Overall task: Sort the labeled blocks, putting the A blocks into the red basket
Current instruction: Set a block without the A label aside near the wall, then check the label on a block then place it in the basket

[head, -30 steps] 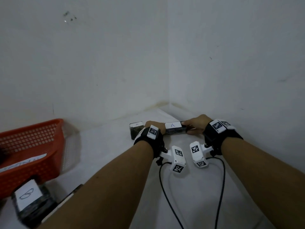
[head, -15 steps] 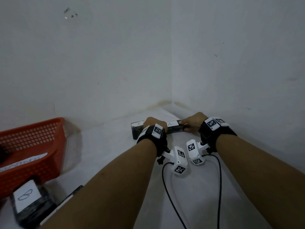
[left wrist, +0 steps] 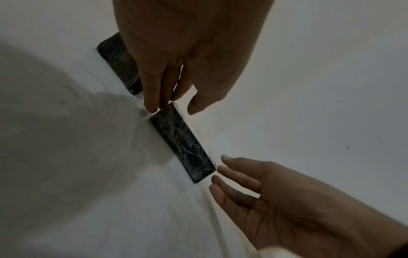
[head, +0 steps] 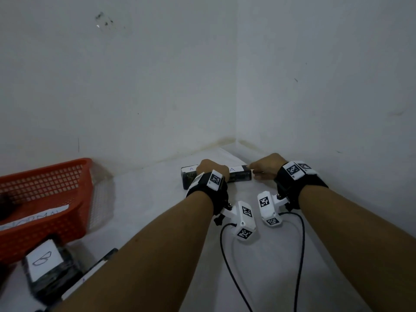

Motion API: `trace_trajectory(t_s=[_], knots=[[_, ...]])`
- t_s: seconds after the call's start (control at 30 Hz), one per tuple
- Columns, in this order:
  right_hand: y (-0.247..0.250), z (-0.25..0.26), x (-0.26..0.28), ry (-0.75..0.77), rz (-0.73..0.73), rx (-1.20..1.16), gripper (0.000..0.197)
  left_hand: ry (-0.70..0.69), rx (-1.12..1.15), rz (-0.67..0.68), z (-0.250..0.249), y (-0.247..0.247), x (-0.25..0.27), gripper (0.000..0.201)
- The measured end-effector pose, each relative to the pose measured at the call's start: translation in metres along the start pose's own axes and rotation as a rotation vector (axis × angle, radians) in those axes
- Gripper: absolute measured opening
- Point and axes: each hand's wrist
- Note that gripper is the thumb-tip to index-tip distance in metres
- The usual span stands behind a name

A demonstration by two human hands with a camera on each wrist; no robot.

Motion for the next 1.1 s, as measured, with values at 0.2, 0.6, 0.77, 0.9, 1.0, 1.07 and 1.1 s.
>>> trace_trajectory(t_s=[0.2, 0.6, 0.77, 0.9, 1.0, 1.07, 1.1], knots=[[0.010, 0.008, 0.032, 0.152, -0.006, 0.058, 0.017, 0.304, 0.526, -0.378, 0.020, 0.018, 0.013, 0.040], [-0.085, 0.047, 0.170, 0.441, 0.199, 0.211, 0.044, 0.252, 0.531, -0.495, 0.108, 0.113, 0.145, 0.023], [-0.145, 0.054, 0.234, 0.542, 0.331, 0.287, 0.057, 0.260, 0.357, -0.441, 0.151, 0.138, 0.215, 0.022], [-0.190, 0.050, 0.279, 0.611, 0.440, 0.375, 0.067, 0.250, 0.211, -0.363, 0.187, 0.152, 0.274, 0.019], [-0.225, 0.045, 0.304, 0.645, 0.520, 0.405, 0.069, 0.278, 0.149, -0.283, 0.220, 0.157, 0.314, 0.020], [-0.249, 0.042, 0.319, 0.662, 0.556, 0.437, 0.070, 0.303, 0.099, -0.222, 0.240, 0.157, 0.335, 0.027], [-0.260, 0.040, 0.327, 0.670, 0.573, 0.465, 0.070, 0.312, 0.083, -0.186, 0.249, 0.157, 0.344, 0.029]])
Point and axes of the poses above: each hand's wrist, its own x-axis away from the middle knuckle, its own y-axis out of the back of the hand, z = x × y, and after that the axes turned 9 degrees about -y, right-handed
